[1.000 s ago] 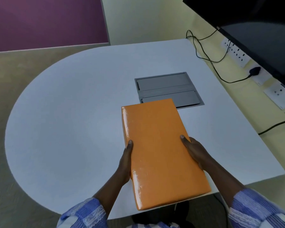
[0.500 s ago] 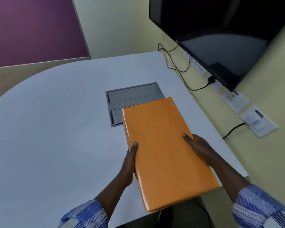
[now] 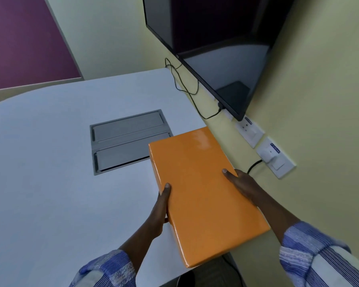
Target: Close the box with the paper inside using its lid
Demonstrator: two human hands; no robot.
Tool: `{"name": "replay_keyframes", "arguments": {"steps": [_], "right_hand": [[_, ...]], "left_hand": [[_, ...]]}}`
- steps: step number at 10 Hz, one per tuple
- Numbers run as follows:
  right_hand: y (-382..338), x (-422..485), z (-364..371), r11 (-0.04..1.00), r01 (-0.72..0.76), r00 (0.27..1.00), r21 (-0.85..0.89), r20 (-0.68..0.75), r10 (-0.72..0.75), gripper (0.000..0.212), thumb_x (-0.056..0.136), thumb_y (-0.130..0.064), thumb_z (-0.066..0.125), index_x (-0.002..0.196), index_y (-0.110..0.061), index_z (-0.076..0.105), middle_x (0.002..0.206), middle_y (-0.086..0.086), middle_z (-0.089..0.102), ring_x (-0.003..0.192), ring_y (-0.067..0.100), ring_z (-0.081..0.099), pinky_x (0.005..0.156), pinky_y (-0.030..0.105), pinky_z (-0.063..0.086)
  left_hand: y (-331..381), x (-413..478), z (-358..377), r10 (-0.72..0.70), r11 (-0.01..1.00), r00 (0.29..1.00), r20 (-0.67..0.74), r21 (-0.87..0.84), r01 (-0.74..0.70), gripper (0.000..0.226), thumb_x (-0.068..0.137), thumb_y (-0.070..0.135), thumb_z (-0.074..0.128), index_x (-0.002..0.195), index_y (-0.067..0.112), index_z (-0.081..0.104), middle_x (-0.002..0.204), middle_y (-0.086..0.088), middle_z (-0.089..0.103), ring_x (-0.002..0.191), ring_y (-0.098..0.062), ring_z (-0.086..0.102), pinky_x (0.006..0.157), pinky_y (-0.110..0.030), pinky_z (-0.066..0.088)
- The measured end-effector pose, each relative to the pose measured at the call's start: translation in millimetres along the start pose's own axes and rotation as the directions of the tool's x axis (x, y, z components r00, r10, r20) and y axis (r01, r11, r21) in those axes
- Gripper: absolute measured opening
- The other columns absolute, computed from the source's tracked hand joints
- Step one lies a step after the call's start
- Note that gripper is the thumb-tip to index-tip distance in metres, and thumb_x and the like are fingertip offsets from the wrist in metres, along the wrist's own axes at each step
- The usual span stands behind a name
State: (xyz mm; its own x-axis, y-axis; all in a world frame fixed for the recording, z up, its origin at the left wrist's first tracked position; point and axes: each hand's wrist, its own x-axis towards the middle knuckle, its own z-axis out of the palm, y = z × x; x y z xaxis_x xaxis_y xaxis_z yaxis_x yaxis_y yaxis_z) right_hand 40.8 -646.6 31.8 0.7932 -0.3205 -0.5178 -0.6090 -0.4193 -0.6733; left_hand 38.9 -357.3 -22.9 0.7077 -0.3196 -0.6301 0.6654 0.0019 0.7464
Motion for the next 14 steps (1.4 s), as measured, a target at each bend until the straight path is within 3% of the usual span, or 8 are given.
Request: {"name": "replay_keyframes", "arguments": {"steps": [1, 2, 3, 5, 9, 11, 12, 14], "right_hand": [[5.4, 5.1, -2.1, 0.997, 0.039, 0.999, -0.068, 0.002, -0.039, 0.092, 0.08, -0.079, 0.048, 0.151, -0.022, 0.035, 0.15, 0.006, 0.048, 0.122, 0.026, 0.055, 0.095, 0.037, 0.046], [6.4, 3.5, 10.6, 0.913, 0.159, 0.965, -0.375, -0.138, -0.225, 0.087, 0.091, -0.067, 0.045, 0.157, -0.018, 0.019, 0.162, 0.012, 0.028, 0.145, 0.031, 0.033, 0.114, 0.047, 0.033], [1.8, -16.8, 39.5, 0.725, 0.371, 0.85, -0.579, -0.103, -0.517, 0.085, 0.093, -0.067, 0.036, 0.158, -0.018, 0.014, 0.167, 0.011, 0.01, 0.152, 0.031, 0.013, 0.121, 0.051, 0.019], [9.3, -26.5, 78.6, 0.574, 0.428, 0.844, -0.697, 0.082, -0.53, 0.084, 0.089, -0.077, 0.014, 0.158, -0.03, 0.0, 0.167, 0.003, -0.012, 0.153, 0.029, -0.015, 0.122, 0.056, -0.002], [16.2, -5.1, 47.4, 0.576, 0.369, 0.852, -0.729, 0.019, -0.523, 0.083, 0.09, -0.076, 0.017, 0.158, -0.03, 0.002, 0.167, 0.003, -0.009, 0.153, 0.029, -0.013, 0.122, 0.056, -0.002], [2.8, -14.7, 57.5, 0.609, 0.342, 0.864, -0.716, -0.015, -0.503, 0.085, 0.092, -0.072, 0.026, 0.159, -0.024, 0.006, 0.168, 0.007, -0.004, 0.154, 0.031, -0.008, 0.122, 0.055, -0.001], [-15.9, -26.8, 80.3, 0.6, 0.372, 0.845, -0.708, -0.01, -0.535, 0.084, 0.093, -0.07, 0.029, 0.159, -0.02, 0.011, 0.168, 0.009, -0.001, 0.154, 0.03, -0.005, 0.123, 0.054, 0.003], [-56.1, -55.5, 178.6, 0.525, 0.538, 0.782, -0.659, 0.159, -0.603, 0.081, 0.095, -0.068, 0.024, 0.159, -0.022, 0.007, 0.167, 0.007, -0.004, 0.154, 0.03, -0.006, 0.123, 0.053, 0.004]], "left_hand": [[-3.5, 5.4, 6.6, -0.017, 1.0, 1.0, -0.001, 0.0, 0.017, 0.083, 0.081, 0.084, 0.039, 0.149, 0.037, 0.03, 0.125, 0.009, 0.061, 0.108, -0.014, 0.063, 0.085, -0.045, 0.053], [-6.3, 9.2, 13.8, -0.003, 1.0, 1.0, -0.006, 0.003, 0.003, 0.084, 0.077, 0.082, 0.037, 0.148, 0.038, 0.029, 0.128, 0.008, 0.061, 0.108, -0.014, 0.065, 0.078, -0.04, 0.057], [-8.1, 14.7, 21.4, -0.013, 0.999, 1.0, -0.028, -0.035, 0.012, 0.079, 0.083, 0.083, 0.037, 0.148, 0.039, 0.029, 0.133, 0.007, 0.058, 0.112, -0.014, 0.061, 0.096, -0.053, 0.052], [-3.6, 28.9, 38.7, -0.022, 1.0, 1.0, -0.011, -0.018, 0.021, 0.078, 0.084, 0.083, 0.036, 0.151, 0.042, 0.026, 0.124, 0.017, 0.057, 0.111, -0.01, 0.058, 0.086, -0.043, 0.053], [20.8, 44.9, 75.6, 0.03, 0.995, 0.999, 0.026, 0.094, -0.032, 0.072, 0.089, 0.079, 0.033, 0.151, 0.043, 0.024, 0.132, 0.01, 0.054, 0.119, -0.021, 0.055, 0.085, -0.04, 0.052], [24.1, 40.6, 60.2, 0.073, 0.967, 0.997, 0.028, 0.244, -0.077, 0.082, 0.088, 0.08, 0.03, 0.157, 0.035, 0.021, 0.156, 0.002, 0.042, 0.14, -0.029, 0.043, 0.11, -0.056, 0.039], [21.5, 31.0, 37.8, 0.085, 0.907, 0.991, -0.101, 0.42, -0.035, 0.091, 0.088, 0.08, 0.027, 0.16, 0.026, 0.017, 0.166, -0.005, 0.027, 0.15, -0.032, 0.029, 0.117, -0.056, 0.028], [-3.1, -1.0, -62.4, 0.275, 0.673, 0.924, -0.264, 0.739, 0.011, 0.081, 0.096, 0.066, 0.032, 0.159, 0.015, 0.023, 0.164, -0.014, 0.029, 0.149, -0.034, 0.032, 0.115, -0.048, 0.033]]}}
